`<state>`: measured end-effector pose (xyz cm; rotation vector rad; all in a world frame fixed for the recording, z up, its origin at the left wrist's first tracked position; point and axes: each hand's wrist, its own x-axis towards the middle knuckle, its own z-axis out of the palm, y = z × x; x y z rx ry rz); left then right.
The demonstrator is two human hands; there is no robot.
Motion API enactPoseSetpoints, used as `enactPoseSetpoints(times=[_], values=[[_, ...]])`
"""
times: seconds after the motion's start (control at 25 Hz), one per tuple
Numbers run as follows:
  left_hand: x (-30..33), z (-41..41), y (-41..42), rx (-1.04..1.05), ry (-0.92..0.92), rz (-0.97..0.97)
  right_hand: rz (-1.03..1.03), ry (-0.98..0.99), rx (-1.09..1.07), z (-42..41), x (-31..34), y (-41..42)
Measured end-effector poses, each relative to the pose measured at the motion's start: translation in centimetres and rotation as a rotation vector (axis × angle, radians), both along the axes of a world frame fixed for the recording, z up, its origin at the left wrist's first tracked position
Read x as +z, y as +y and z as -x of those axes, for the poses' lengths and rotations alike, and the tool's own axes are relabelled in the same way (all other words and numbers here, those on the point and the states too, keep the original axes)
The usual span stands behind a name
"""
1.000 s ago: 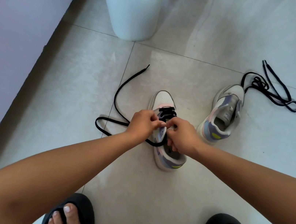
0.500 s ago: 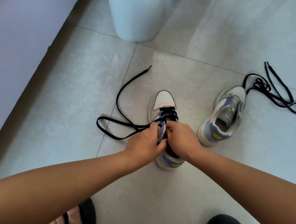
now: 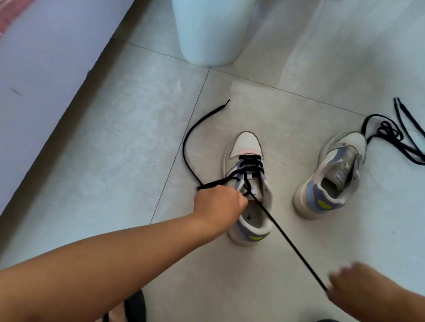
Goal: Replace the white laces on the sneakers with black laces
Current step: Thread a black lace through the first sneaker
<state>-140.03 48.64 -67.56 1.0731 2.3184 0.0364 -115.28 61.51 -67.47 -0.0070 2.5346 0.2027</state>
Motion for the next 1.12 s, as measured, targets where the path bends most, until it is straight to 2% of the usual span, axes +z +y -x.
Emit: enactPoseSetpoints(times=[0.08,0.16,0.28,0.36,0.4,0.44,0.52,0.56,0.64,0.8,1.0,1.12], values=[[0.0,0.1,0.1,-0.002,0.018,0.002,-0.020,0.064,0.018,-6.8,-5.2,1.9],[0.0,0.3,0.2,-0.004,0.007,0.011,0.054,0.073,0.049,-8.8,-6.9,3.3],[-0.1,0.8,0.2,0.029,-0.059,-0.012,0.080,0.086,-0.063,-1.3,-0.3,2.1],[-0.3,1.1,-0.3,-0.010,-0.048,-0.024,0.209,0.381,-0.108,6.2,1.9,0.3],[-0.3,1.2,-0.5,-0.023,-0.032,-0.034,0.232,0.493,-0.199,9.7,2.1,-0.4],[-0.4,1.3,-0.8,-0.029,-0.017,-0.052,0.224,0.525,-0.288,12.8,2.0,-0.9],[-0.5,1.5,-1.0,-0.018,-0.007,-0.094,0.143,0.251,-0.476,17.4,2.3,-1.7],[-0.6,1.5,-0.9,-0.008,-0.016,-0.103,0.101,0.123,-0.489,18.5,2.2,-1.9],[-0.9,1.4,-0.9,0.030,-0.064,-0.107,0.040,0.050,-0.396,19.1,1.9,-2.2],[-1.2,1.1,-0.9,0.125,-0.129,-0.073,0.060,0.080,-0.366,17.7,2.2,-2.9],[-1.2,0.6,-0.5,0.168,-0.129,-0.024,0.114,0.012,-0.246,14.6,4.6,-3.3],[-0.8,1.7,-0.9,0.176,-0.348,-0.020,0.224,0.061,-0.357,14.2,4.1,-3.3]])
